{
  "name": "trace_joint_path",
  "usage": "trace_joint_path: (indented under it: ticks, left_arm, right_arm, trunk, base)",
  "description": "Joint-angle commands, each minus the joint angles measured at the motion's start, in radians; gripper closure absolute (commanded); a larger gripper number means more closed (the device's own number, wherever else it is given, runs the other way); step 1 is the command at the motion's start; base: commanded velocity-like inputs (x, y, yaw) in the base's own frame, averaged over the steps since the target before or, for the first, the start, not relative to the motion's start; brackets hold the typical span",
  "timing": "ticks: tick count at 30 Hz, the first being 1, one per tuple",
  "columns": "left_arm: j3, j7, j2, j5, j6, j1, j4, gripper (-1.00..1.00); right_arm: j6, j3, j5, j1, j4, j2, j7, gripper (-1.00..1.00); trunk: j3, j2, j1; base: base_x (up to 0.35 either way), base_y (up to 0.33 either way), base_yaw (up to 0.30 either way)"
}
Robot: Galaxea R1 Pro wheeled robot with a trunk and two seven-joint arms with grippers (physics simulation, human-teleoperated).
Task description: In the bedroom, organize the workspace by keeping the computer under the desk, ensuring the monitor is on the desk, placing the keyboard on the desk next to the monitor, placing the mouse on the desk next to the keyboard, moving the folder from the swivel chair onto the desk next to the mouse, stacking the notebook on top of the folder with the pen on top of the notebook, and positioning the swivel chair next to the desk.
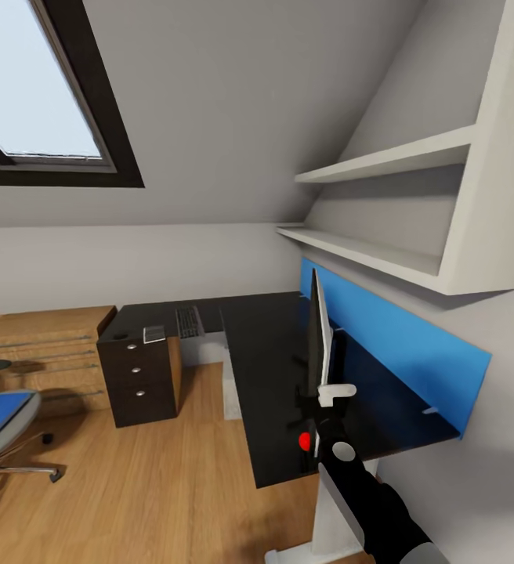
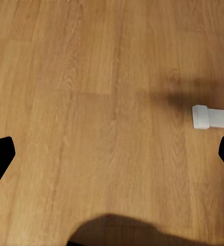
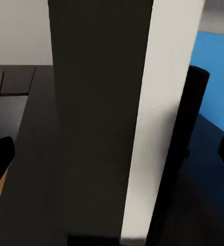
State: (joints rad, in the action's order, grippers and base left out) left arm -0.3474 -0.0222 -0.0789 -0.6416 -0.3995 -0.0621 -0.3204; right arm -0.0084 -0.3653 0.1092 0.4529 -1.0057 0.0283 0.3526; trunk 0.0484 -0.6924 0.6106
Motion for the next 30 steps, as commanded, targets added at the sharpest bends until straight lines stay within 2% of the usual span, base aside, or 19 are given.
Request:
trace_joint_path:
  ticks: [1, 13, 30]
  left_arm:
    - [-0.008, -0.002, -0.001, -0.009, -0.004, -0.001, 0.0, -1.0]
    - [-0.008, -0.002, -0.001, -0.009, -0.004, -0.001, 0.0, -1.0]
    - [-0.008, -0.002, -0.001, -0.008, -0.004, -0.001, 0.0, -1.0]
  right_arm:
    - [-0.001, -0.003, 0.01, 0.001, -0.001, -0.001, 0.006, -1.0]
    - [-0.001, -0.004, 0.01, 0.001, -0.001, 0.0, 0.005, -1.0]
    - [-0.001, -0.004, 0.009, 0.001, 0.0, 0.0, 0.003, -1.0]
  trunk:
    - [0.001, -0.001, 0.0]
    - [-0.013, -0.001, 0.0]
    - [-0.022, -0.001, 0.0]
  base:
    - [0.0, 0.0, -0.106]
    - [0.0, 0.0, -0.137]
    - [0.0, 0.0, -0.074]
